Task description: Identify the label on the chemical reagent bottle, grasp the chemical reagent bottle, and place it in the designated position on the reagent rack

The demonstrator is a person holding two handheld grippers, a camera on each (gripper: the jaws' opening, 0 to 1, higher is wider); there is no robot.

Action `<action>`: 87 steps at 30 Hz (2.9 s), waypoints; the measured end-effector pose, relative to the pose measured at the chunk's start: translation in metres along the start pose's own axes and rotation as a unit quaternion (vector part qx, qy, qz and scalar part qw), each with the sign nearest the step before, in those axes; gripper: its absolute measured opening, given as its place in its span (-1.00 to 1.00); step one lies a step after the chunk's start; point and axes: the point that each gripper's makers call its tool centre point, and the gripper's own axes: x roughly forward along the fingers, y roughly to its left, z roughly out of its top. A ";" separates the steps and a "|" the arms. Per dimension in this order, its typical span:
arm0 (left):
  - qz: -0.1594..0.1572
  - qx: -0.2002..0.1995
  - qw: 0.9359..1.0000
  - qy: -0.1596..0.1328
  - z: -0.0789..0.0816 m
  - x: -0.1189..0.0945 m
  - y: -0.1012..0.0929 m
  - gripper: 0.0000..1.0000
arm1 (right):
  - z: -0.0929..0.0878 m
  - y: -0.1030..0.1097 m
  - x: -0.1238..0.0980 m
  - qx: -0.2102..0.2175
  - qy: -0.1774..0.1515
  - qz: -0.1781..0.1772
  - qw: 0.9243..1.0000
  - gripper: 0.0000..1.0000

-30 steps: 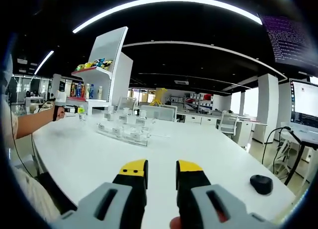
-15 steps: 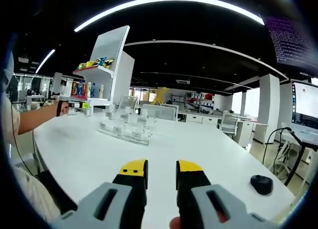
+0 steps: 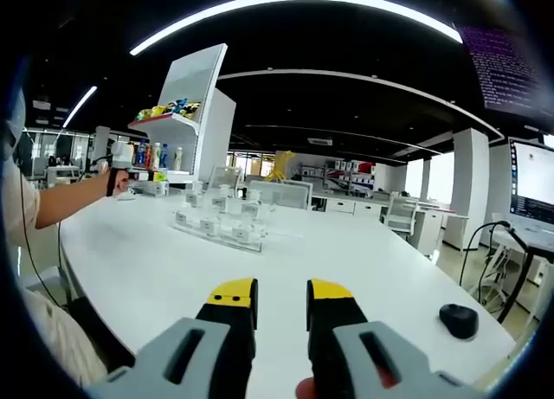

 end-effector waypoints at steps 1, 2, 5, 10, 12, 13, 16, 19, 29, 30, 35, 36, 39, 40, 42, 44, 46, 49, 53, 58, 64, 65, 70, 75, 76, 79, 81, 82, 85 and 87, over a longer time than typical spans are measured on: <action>-0.001 -0.001 1.000 -0.001 0.001 0.002 -0.001 -0.64 | 0.000 0.000 0.000 0.000 0.000 0.000 1.000 -0.55; -0.002 0.000 1.000 -0.001 0.002 0.004 -0.001 -0.64 | 0.000 -0.001 0.000 0.000 0.000 -0.001 1.000 -0.55; -0.005 0.003 1.000 -0.002 0.007 0.012 -0.005 -0.64 | 0.000 -0.003 -0.001 0.001 0.000 -0.003 1.000 -0.55; -0.013 0.003 1.000 -0.003 0.010 0.025 -0.013 -0.64 | -0.001 -0.005 -0.002 0.001 0.001 -0.006 1.000 -0.55; -0.016 0.004 1.000 -0.003 0.011 0.029 -0.016 -0.64 | -0.002 -0.006 -0.002 0.001 0.002 -0.007 1.000 -0.55; -0.017 0.004 1.000 -0.002 0.011 0.031 -0.018 -0.64 | -0.002 -0.007 -0.002 0.001 0.002 -0.007 1.000 -0.55; -0.020 0.003 1.000 -0.003 0.011 0.035 -0.021 -0.64 | -0.001 -0.009 -0.002 0.001 0.001 -0.009 1.000 -0.55; -0.022 0.003 1.000 -0.004 0.013 0.040 -0.024 -0.64 | -0.002 -0.011 -0.001 0.002 0.002 -0.009 1.000 -0.55; -0.028 0.002 1.000 -0.001 0.007 0.053 -0.032 -0.64 | -0.005 -0.014 0.001 0.004 0.004 -0.010 1.000 -0.55; -0.029 0.002 1.000 0.000 0.006 0.055 -0.033 -0.64 | -0.006 -0.014 0.002 0.005 0.005 -0.010 1.000 -0.55; -0.029 -0.002 1.000 0.002 -0.001 0.060 -0.036 -0.64 | -0.008 -0.014 0.002 0.005 0.008 -0.010 1.000 -0.55; -0.030 -0.002 1.000 0.002 -0.002 0.061 -0.037 -0.64 | -0.008 -0.015 0.002 0.006 0.008 -0.010 1.000 -0.55; -0.031 0.001 1.000 0.004 -0.007 0.064 -0.039 -0.64 | -0.009 -0.016 0.002 0.006 0.009 -0.012 1.000 -0.55; -0.031 0.001 1.000 0.004 -0.008 0.064 -0.039 -0.64 | -0.009 -0.017 0.002 0.007 0.009 -0.012 1.000 -0.55; -0.032 0.001 0.999 0.005 -0.012 0.066 -0.040 -0.64 | -0.010 -0.017 0.002 0.007 0.010 -0.013 1.000 -0.55; -0.031 -0.001 0.999 0.005 -0.015 0.067 -0.040 -0.64 | -0.011 -0.016 0.002 0.007 0.011 -0.012 1.000 -0.55; -0.029 -0.004 1.000 0.004 -0.018 0.068 -0.040 -0.64 | -0.011 -0.016 0.002 0.007 0.012 -0.012 1.000 -0.55; -0.028 -0.001 1.000 0.006 -0.023 0.070 -0.041 -0.64 | -0.012 -0.017 0.002 0.008 0.012 -0.013 1.000 -0.55; -0.024 -0.004 1.000 0.008 -0.030 0.071 -0.039 -0.64 | -0.011 -0.018 0.001 0.008 0.012 -0.014 1.000 -0.55; -0.023 -0.009 1.000 0.012 -0.038 0.070 -0.040 -0.64 | -0.011 -0.018 0.001 0.007 0.013 -0.015 1.000 -0.55; -0.019 -0.013 1.000 0.015 -0.044 0.070 -0.040 -0.63 | -0.012 -0.018 0.001 0.007 0.013 -0.015 1.000 -0.55; -0.018 -0.013 1.000 0.015 -0.045 0.070 -0.040 -0.63 | -0.012 -0.018 0.001 0.007 0.014 -0.015 1.000 -0.55; -0.022 -0.011 1.000 0.019 -0.050 0.072 -0.042 -0.63 | -0.013 -0.019 0.001 0.007 0.015 -0.017 1.000 -0.55; -0.022 -0.014 0.999 0.020 -0.055 0.071 -0.041 -0.63 | -0.012 -0.017 0.001 0.008 0.014 -0.016 1.000 -0.55; -0.022 -0.015 0.999 0.020 -0.055 0.071 -0.041 -0.63 | -0.012 -0.017 0.002 0.008 0.013 -0.016 1.000 -0.55; -0.021 -0.017 0.999 0.023 -0.060 0.070 -0.039 -0.64 | -0.011 -0.017 0.002 0.007 0.012 -0.015 1.000 -0.55; -0.020 -0.019 0.999 0.023 -0.061 0.070 -0.039 -0.64 | -0.011 -0.016 0.002 0.007 0.012 -0.015 1.000 -0.55; -0.020 -0.020 0.999 0.023 -0.062 0.070 -0.038 -0.63 | -0.011 -0.016 0.002 0.007 0.012 -0.015 1.000 -0.55; -0.019 -0.024 0.999 0.024 -0.064 0.071 -0.037 -0.63 | -0.011 -0.016 0.002 0.007 0.013 -0.015 1.000 -0.55; -0.019 -0.024 0.999 0.025 -0.065 0.071 -0.038 -0.63 | -0.011 -0.015 0.002 0.007 0.012 -0.014 1.000 -0.55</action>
